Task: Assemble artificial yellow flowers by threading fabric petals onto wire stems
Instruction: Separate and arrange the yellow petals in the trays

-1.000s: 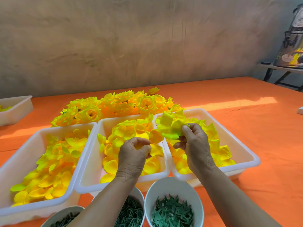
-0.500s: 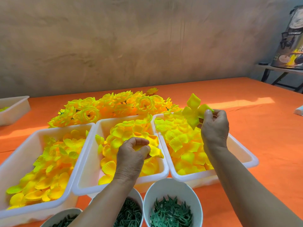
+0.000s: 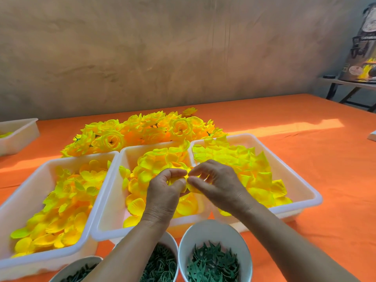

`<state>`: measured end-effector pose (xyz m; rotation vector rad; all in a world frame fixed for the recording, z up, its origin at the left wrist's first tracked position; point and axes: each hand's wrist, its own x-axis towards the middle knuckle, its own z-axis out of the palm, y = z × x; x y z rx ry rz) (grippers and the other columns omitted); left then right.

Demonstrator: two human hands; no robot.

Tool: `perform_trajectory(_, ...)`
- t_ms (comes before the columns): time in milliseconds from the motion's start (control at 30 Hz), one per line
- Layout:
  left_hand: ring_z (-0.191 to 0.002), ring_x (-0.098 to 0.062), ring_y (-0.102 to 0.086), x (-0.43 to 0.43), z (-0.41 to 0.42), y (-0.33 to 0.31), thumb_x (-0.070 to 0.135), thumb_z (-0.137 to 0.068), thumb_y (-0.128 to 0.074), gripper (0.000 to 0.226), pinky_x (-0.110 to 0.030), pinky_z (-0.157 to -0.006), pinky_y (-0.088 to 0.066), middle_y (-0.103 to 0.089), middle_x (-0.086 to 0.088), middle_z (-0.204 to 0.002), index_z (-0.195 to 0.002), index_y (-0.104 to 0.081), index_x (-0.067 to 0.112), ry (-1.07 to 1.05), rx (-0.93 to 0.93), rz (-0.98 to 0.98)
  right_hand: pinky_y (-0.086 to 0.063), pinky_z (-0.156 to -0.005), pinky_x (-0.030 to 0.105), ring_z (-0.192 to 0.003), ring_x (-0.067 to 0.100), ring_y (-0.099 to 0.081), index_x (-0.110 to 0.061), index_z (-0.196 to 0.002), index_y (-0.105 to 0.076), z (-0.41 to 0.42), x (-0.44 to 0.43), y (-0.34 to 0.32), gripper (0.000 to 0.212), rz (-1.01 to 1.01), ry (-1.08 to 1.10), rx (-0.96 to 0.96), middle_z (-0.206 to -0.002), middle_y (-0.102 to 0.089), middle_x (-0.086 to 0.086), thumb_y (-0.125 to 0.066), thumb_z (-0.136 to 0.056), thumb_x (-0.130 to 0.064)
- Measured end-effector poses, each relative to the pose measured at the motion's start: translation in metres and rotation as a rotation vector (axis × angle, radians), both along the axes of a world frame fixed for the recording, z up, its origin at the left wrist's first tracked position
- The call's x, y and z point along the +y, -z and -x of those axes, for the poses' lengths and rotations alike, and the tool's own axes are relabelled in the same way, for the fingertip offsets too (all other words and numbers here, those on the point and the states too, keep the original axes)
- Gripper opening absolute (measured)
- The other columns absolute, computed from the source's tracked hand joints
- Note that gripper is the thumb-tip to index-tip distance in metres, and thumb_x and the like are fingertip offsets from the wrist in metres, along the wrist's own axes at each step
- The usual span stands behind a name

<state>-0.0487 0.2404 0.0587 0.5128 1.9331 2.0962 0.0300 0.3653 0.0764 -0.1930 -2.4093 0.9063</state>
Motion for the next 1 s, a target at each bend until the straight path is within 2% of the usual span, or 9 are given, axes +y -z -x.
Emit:
perform_trajectory(133, -0.08, -0.02, -0.072, -0.002, 0.001, -0.003, -0.01, -0.089, -0.049, 0.028, -0.026, -0.066, -0.058, -0.075, -0.014, -0.089, -0.092, -0.071, 0.008, 0.066, -0.101, -0.096, -0.047, -0.074, 0.022, -0.078, 0.005, -0.059, -0.027, -0.094, -0.073, 0.007, -0.009, 0.004, 0.017, 0.049, 0.019, -0.01, -0.09, -0.059, -0.008, -0.072, -0.083, -0.039)
perform_trajectory(300, -0.069, -0.015, -0.067, -0.004, 0.002, -0.003, -0.005, -0.091, -0.048, 0.029, -0.028, -0.064, -0.056, -0.072, -0.009, -0.092, -0.099, -0.071, 0.011, 0.117, -0.131, -0.119, -0.046, -0.074, 0.022, -0.078, -0.002, -0.05, -0.028, -0.104, -0.067, 0.009, -0.007, 0.007, 0.033, 0.043, 0.018, -0.058, -0.092, -0.052, -0.011, -0.078, -0.076, -0.04)
perform_trajectory(433, -0.078, -0.02, -0.071, -0.005, -0.001, -0.005, 0.0, -0.074, -0.062, 0.028, -0.029, -0.066, -0.058, -0.069, -0.008, -0.095, -0.099, -0.069, 0.01, 0.15, -0.11, -0.111, -0.045, -0.069, 0.017, -0.074, 0.0, -0.053, -0.024, -0.088, -0.068, 0.011, -0.006, 0.008, 0.02, 0.112, 0.04, -0.038, -0.085, -0.056, -0.01, -0.081, -0.074, -0.029)
perform_trajectory(500, -0.082, -0.021, -0.07, -0.003, -0.002, -0.005, -0.007, -0.078, -0.063, 0.028, -0.028, -0.067, -0.058, -0.064, -0.007, -0.095, -0.099, -0.068, 0.012, 0.14, -0.07, -0.072, -0.044, -0.065, 0.015, -0.07, 0.001, -0.055, -0.021, -0.08, -0.07, 0.011, -0.005, 0.008, 0.014, 0.176, 0.032, -0.013, -0.079, -0.059, -0.01, -0.082, -0.073, -0.022)
perform_trajectory(600, -0.078, -0.016, -0.065, -0.003, -0.003, -0.005, -0.017, -0.083, -0.055, 0.039, -0.028, -0.067, -0.058, -0.055, -0.008, -0.091, -0.101, -0.068, 0.015, 0.146, -0.021, -0.023, -0.041, -0.061, 0.012, -0.064, -0.003, -0.053, -0.018, -0.075, -0.072, 0.01, -0.004, 0.01, 0.007, 0.217, 0.032, 0.002, -0.073, -0.059, -0.011, -0.079, -0.077, -0.018)
perform_trajectory(733, -0.083, -0.019, -0.069, -0.003, -0.003, -0.003, -0.015, -0.084, -0.058, 0.037, -0.03, -0.067, -0.059, -0.067, -0.015, -0.1, -0.104, -0.067, 0.014, 0.144, -0.013, -0.029, -0.046, -0.062, 0.022, -0.066, 0.002, -0.057, -0.018, -0.075, -0.074, 0.011, -0.002, 0.01, 0.008, 0.258, 0.051, 0.005, -0.073, -0.067, -0.005, -0.072, -0.083, -0.019)
perform_trajectory(833, -0.085, -0.019, -0.071, -0.002, -0.003, -0.003, -0.015, -0.085, -0.057, 0.035, -0.03, -0.069, -0.059, -0.07, -0.014, -0.104, -0.109, -0.065, 0.009, 0.118, -0.023, -0.043, -0.043, -0.058, 0.019, -0.061, -0.001, -0.054, -0.023, -0.073, -0.068, 0.012, -0.001, 0.01, 0.014, 0.278, 0.061, 0.011, -0.068, -0.063, -0.009, -0.067, -0.087, -0.022)
perform_trajectory(933, -0.073, -0.013, -0.071, -0.002, -0.003, -0.002, -0.016, -0.084, -0.055, 0.036, -0.028, -0.066, -0.059, -0.066, -0.005, -0.096, -0.098, -0.069, 0.013, 0.068, -0.007, -0.042, -0.04, -0.058, 0.027, -0.058, 0.004, -0.047, -0.023, -0.072, -0.061, 0.014, 0.002, 0.01, 0.02, 0.402, 0.105, 0.054, -0.062, -0.056, -0.009, -0.063, -0.092, -0.025)
perform_trajectory(1000, -0.072, -0.016, -0.073, -0.002, -0.002, -0.002, -0.017, -0.084, -0.052, 0.035, -0.028, -0.065, -0.06, -0.066, -0.007, -0.095, -0.095, -0.069, 0.012, 0.042, 0.003, -0.038, -0.043, -0.06, 0.03, -0.059, 0.007, -0.051, -0.017, -0.075, -0.061, 0.014, 0.006, 0.008, 0.021, 0.583, 0.124, 0.124, -0.065, -0.058, -0.005, -0.059, -0.095, -0.024)
